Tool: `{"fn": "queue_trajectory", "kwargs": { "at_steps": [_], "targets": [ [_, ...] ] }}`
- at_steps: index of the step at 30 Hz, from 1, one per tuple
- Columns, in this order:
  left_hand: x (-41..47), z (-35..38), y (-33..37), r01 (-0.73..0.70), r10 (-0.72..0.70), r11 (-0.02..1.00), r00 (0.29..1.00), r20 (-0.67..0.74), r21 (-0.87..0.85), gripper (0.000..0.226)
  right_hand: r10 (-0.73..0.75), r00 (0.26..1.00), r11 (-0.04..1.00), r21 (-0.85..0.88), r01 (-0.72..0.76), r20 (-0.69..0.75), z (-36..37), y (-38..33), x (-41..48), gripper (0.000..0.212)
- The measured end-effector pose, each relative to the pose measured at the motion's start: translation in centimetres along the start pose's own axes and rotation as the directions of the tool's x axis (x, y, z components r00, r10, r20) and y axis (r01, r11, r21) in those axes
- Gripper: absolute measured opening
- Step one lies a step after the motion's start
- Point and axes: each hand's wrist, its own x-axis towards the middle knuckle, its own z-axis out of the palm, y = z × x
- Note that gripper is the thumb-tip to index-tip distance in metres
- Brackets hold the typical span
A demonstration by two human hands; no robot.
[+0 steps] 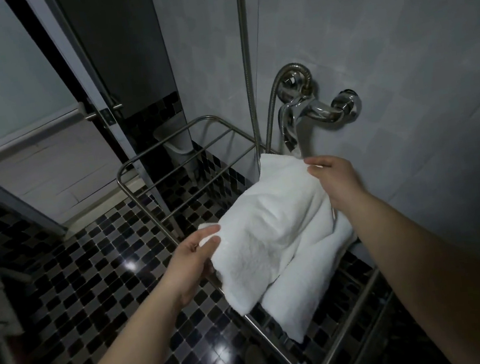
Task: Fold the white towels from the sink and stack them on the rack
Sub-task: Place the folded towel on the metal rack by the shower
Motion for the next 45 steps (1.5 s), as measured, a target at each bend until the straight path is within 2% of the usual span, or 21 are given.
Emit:
{"fn": "queue_trajectory", "kwargs": {
  "at_steps": [2, 6, 11, 13, 15, 19, 21, 25, 27, 30, 34, 37, 40, 42, 45],
  "targets": [
    [0.2, 0.2, -0.7, 0.074, -0.074, 0.997, 0.997, -0.005, 0.026, 0.018, 0.046, 0.999, 0.998, -0.039, -0.047, -0.020, -0.4, 1.2, 0.6, 0.026],
    [1.5, 0.6, -0.5, 0.157, -0.156, 0.978, 0.988, 0.019, -0.136, 0.021, 0.098, 0.994, 0.992, -0.077, -0.101, -0.044, -0.4, 1.7, 2.0, 0.023],
    [2.8, 1.8, 1.6, 0.108, -0.095, 0.959, 0.994, 0.061, -0.261, 0.025, 0.066, 0.995, 0.998, 0.005, -0.066, -0.076, 0.8, -0.2, 4.3, 0.020],
    [3.3, 2.2, 1.8, 0.075, -0.068, 0.951, 0.997, 0.033, -0.298, 0.025, 0.031, 0.994, 0.998, 0.050, -0.026, -0.101, 0.9, -0.6, 5.6, 0.019],
    [3.5, 2.6, 1.1, 0.090, -0.099, 0.940, 0.995, -0.009, -0.330, 0.026, 0.045, 0.994, 0.998, 0.048, -0.040, -0.096, 0.7, -0.4, 6.5, 0.018],
    [3.2, 3.3, -2.1, 0.282, -0.298, 0.920, 0.954, -0.019, -0.272, 0.030, 0.107, 0.994, 0.966, -0.239, -0.095, 0.036, 0.6, 2.3, 6.1, 0.011],
    [3.3, 3.3, -3.1, 0.301, -0.322, 0.927, 0.945, -0.064, -0.224, 0.028, 0.134, 0.990, 0.945, -0.308, -0.112, 0.051, 0.6, 3.9, 6.0, 0.021],
    [3.7, 3.4, -3.3, 0.246, -0.268, 0.955, 0.955, -0.128, -0.164, 0.026, 0.236, 0.963, 0.916, -0.360, -0.176, 0.130, 0.2, 5.6, 6.2, 0.023],
    [3.7, 3.4, -3.2, 0.249, -0.261, 0.963, 0.958, -0.117, -0.103, 0.034, 0.276, 0.945, 0.894, -0.408, -0.184, 0.177, -0.1, 5.8, 6.1, 0.033],
    [3.8, 3.8, -3.6, 0.303, -0.307, 0.951, 0.949, -0.072, -0.063, 0.045, 0.257, 0.950, 0.898, -0.406, -0.167, 0.177, -0.7, 5.6, 6.6, 0.035],
    [3.5, 5.7, -5.3, 0.464, -0.459, 0.859, 0.885, 0.076, -0.218, 0.046, 0.166, 0.980, 0.929, -0.351, -0.117, 0.113, -1.1, 4.4, 7.7, 0.032],
    [3.6, 6.1, -5.4, 0.403, -0.406, 0.897, 0.914, 0.025, -0.182, 0.042, 0.116, 0.984, 0.931, -0.360, -0.061, 0.134, -1.3, 4.5, 8.1, 0.039],
    [3.7, 4.9, -4.6, 0.219, -0.228, 0.971, 0.970, -0.084, -0.098, 0.041, 0.099, 0.985, 0.932, -0.359, -0.041, 0.144, -1.2, 4.8, 7.5, 0.040],
    [3.8, 3.9, -4.2, 0.141, -0.154, 0.984, 0.980, -0.127, -0.112, 0.042, 0.081, 0.988, 0.938, -0.345, -0.032, 0.129, -0.9, 4.7, 7.2, 0.040],
    [4.0, 3.3, -4.3, 0.253, -0.273, 0.954, 0.955, -0.117, -0.164, 0.052, 0.078, 0.983, 0.920, -0.392, -0.008, 0.164, 0.0, 4.6, 6.7, 0.038]
  ]
}}
